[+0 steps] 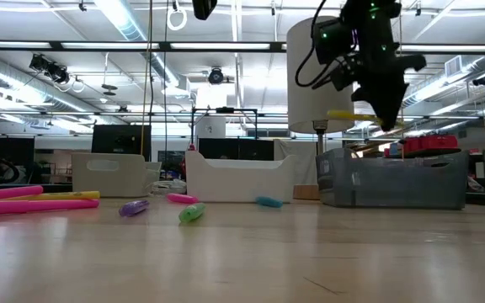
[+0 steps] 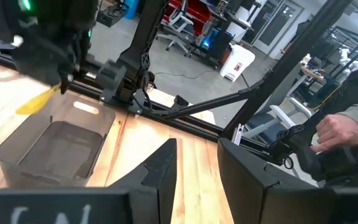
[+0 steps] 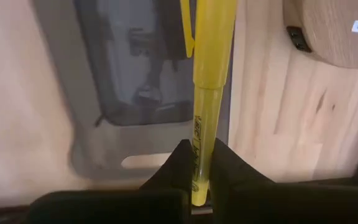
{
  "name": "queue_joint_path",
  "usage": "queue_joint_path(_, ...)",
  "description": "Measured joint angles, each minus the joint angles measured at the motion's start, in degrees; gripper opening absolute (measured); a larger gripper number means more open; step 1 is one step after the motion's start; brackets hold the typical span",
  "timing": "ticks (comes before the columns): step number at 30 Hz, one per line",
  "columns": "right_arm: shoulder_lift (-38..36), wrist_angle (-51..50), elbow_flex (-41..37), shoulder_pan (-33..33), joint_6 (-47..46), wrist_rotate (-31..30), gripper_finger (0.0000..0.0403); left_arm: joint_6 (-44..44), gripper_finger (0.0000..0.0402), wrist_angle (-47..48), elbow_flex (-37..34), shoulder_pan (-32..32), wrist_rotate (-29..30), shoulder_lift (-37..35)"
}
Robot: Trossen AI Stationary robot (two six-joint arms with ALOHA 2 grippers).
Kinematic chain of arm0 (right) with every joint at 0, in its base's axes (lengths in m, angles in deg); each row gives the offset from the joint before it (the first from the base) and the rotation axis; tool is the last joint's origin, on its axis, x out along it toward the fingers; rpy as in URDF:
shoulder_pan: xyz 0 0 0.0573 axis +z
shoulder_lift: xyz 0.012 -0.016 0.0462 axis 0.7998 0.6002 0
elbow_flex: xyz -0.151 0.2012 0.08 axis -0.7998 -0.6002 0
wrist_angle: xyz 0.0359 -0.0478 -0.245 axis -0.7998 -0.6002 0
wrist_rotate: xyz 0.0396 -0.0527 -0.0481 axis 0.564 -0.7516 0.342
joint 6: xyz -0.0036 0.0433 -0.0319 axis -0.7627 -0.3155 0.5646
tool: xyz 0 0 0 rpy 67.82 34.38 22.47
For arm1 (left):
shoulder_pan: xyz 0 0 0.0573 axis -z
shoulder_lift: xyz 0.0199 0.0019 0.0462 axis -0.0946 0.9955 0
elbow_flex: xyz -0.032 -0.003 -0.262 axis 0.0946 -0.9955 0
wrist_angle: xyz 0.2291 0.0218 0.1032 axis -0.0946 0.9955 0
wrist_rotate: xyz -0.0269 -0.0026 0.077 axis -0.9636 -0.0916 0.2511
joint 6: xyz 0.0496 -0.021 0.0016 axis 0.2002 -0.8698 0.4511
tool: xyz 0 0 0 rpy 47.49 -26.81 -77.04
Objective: Pick & Place Markers
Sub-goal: Put the top yellow pen into the black transparent bin
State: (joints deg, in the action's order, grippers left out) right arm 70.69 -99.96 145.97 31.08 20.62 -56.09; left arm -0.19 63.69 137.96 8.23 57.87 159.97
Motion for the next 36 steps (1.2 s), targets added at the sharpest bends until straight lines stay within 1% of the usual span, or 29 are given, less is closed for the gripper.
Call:
queue_joint_path(3,0.00,3.54,-3.78,1.60,-0.57,-2.62,0.0016,-0.01,0.0122,0.00,0.00,-0.01,0.00,0.00)
queue_joint_path(11,0.00,12.63,-12.07,3.00,-6.02,-2.78,0.0016,0.00,0.0122,0.02,0.00,-0.01,0.00,0.00)
queue_joint_path(19,0.00,20.42,-18.77,3.00,-7.34,-2.76,0.0016,-0.02,0.0122,0.07,0.00,0.01,0.00,0.00)
queue_joint_path(22,0.45,23.35,-20.57,3.00,-7.46,-2.61,0.0016,0.00,0.0122,0.07,0.00,0.01,0.00,0.00)
queue_joint_path(27,1.96,23.45,-20.89,3.23,-7.79,-2.58,0.0018,-0.02,0.0122,0.09,0.00,0.01,0.00,0.00)
queue_joint_path(29,2.02,23.47,-20.89,3.48,-7.78,-2.59,0.0033,-0.02,0.0122,0.15,0.00,0.01,0.00,0.00)
queue_joint_path(33,2.01,23.76,-20.89,4.02,-7.81,-2.57,0.0079,-0.03,0.0122,0.43,0.00,0.01,0.00,0.00)
queue_joint_path(36,2.01,23.78,-20.89,4.34,-8.35,-2.57,0.0107,-0.04,0.0122,0.70,0.00,0.01,0.00,0.00)
